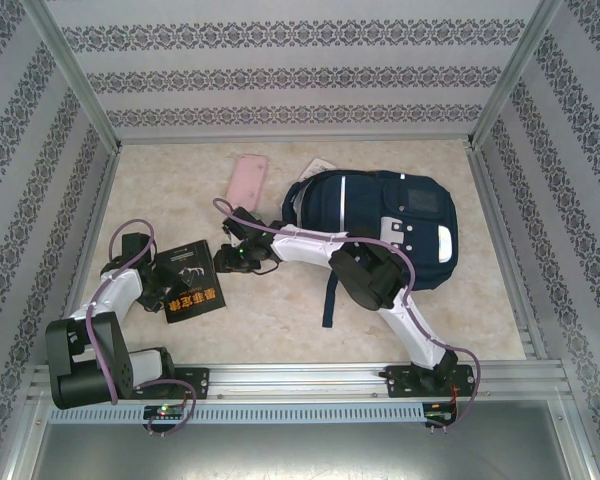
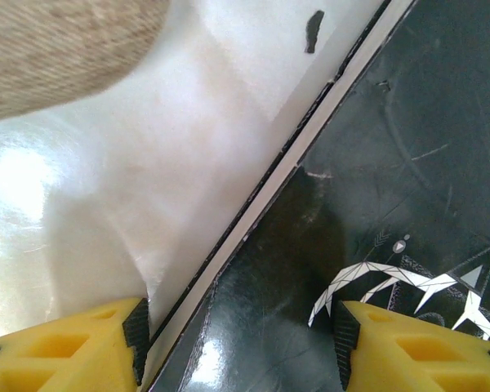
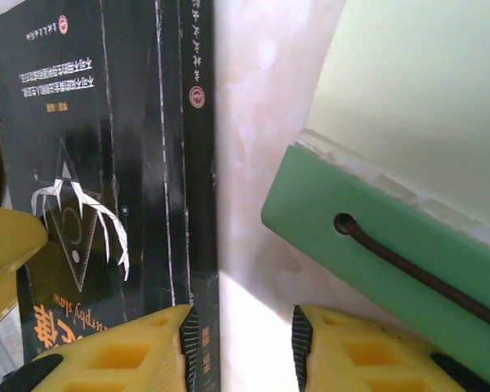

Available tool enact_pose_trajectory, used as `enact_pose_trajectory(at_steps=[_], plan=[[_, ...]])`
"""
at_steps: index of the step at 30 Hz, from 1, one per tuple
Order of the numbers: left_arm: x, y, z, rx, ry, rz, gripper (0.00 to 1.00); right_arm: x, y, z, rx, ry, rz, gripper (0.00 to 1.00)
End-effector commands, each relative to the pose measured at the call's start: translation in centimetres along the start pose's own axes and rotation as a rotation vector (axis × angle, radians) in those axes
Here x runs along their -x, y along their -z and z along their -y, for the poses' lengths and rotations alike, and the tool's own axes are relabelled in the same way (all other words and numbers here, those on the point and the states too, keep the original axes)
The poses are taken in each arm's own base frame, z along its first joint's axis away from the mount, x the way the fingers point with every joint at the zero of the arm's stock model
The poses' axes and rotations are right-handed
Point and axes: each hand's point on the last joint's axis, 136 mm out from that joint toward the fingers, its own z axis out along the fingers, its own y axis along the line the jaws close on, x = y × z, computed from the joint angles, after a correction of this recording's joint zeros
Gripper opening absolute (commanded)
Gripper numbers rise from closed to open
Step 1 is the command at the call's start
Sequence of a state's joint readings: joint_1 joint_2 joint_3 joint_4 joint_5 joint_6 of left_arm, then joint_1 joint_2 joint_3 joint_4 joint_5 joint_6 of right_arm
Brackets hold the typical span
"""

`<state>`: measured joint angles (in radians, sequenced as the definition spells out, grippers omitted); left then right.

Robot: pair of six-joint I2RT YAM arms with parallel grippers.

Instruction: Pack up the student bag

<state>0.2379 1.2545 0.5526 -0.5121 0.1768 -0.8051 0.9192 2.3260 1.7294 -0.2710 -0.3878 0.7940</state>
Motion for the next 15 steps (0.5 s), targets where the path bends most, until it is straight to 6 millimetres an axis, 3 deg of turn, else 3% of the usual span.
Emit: enact_pose_trajectory(at_steps=[1, 8, 15], plan=[[-3.3, -1.7, 1.2, -0.095, 0.026, -0.141, 0.60, -1.0, -1.2, -1.0, 0.020, -0.003, -0.027, 0.39], [-4.9, -1.4, 3.3, -0.212, 0.063, -0.191, 0.59, -2.3, -1.9, -2.5, 0.056, 0.001, -0.062, 0.38], [-5.0, -0.9, 3.2, -0.212, 0.057, -0.182, 0.60, -3.6, -2.5, -4.8, 0.123, 0.008, -0.125, 0.37]])
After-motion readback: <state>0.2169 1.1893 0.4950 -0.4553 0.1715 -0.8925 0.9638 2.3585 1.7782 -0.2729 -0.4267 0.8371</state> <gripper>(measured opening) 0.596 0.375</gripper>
